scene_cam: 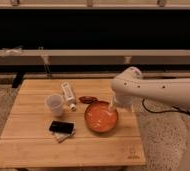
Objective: Push the ceramic bowl across the table
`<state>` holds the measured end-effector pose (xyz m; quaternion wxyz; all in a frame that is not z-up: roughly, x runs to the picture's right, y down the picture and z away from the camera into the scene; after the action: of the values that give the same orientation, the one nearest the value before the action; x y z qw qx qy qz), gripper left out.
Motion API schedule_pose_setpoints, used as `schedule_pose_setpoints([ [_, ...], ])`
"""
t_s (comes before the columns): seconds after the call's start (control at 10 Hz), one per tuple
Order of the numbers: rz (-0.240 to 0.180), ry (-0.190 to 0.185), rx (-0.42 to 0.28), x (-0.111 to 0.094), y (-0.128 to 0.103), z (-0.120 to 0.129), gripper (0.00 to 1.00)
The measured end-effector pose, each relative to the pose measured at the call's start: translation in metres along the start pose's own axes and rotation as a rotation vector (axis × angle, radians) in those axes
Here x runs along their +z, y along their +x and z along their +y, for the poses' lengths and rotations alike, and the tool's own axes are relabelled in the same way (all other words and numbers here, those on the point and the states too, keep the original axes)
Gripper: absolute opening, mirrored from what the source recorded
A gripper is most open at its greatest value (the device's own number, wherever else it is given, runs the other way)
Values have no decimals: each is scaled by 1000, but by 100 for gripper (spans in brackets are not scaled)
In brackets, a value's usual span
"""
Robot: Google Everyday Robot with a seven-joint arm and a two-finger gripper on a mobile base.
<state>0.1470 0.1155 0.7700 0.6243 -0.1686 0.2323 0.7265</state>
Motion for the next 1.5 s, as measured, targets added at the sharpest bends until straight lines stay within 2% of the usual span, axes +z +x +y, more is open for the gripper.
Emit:
schedule_pose_setpoints([
  [0.7,2,1,-4,3,-1,1,70],
  [1.1,20,-16,-26,27,2,12,70],
  [1.5,74,-53,-9,55,4,14,70],
])
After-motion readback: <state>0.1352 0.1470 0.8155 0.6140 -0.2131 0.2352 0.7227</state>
